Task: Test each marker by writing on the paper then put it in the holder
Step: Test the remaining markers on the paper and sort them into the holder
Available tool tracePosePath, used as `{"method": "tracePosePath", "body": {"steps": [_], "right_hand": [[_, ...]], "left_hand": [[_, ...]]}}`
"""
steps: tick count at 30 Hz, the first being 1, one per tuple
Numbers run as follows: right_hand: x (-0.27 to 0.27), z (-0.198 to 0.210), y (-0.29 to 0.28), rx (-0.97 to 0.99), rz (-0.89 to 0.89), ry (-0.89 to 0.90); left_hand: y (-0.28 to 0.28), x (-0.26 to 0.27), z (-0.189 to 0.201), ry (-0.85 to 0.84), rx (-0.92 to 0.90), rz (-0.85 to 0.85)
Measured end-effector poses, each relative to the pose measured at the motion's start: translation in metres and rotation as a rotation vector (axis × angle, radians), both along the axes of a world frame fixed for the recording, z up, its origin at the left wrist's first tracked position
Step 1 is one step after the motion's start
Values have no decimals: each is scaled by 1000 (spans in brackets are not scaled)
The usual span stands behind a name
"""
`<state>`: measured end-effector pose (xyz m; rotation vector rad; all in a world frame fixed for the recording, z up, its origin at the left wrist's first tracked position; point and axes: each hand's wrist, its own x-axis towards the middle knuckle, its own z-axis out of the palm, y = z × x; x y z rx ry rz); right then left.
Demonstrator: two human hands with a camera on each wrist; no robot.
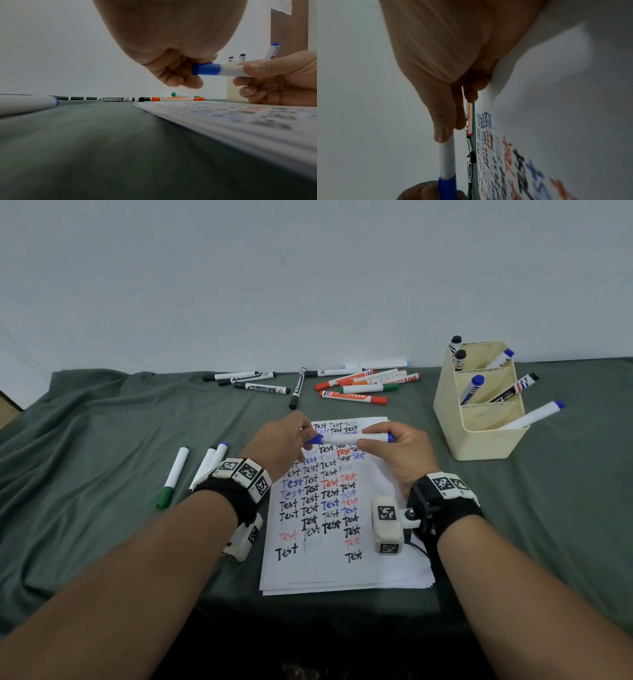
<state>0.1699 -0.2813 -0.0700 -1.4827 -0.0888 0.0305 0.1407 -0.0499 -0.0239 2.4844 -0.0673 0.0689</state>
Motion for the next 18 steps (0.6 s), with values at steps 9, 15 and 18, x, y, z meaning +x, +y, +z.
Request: {"method": "tracePosePath", "body": {"steps": [9, 15, 18], "right_hand": [[-2, 2, 0, -145, 44, 0], [-1, 2, 1, -222, 73, -21], [-2, 1, 3, -234, 85, -31]], "left_hand": [[-5, -2, -2, -25, 238, -118], [-6, -1, -4, 23, 261, -165], [-9, -5, -4, 46, 350, -233]]}}
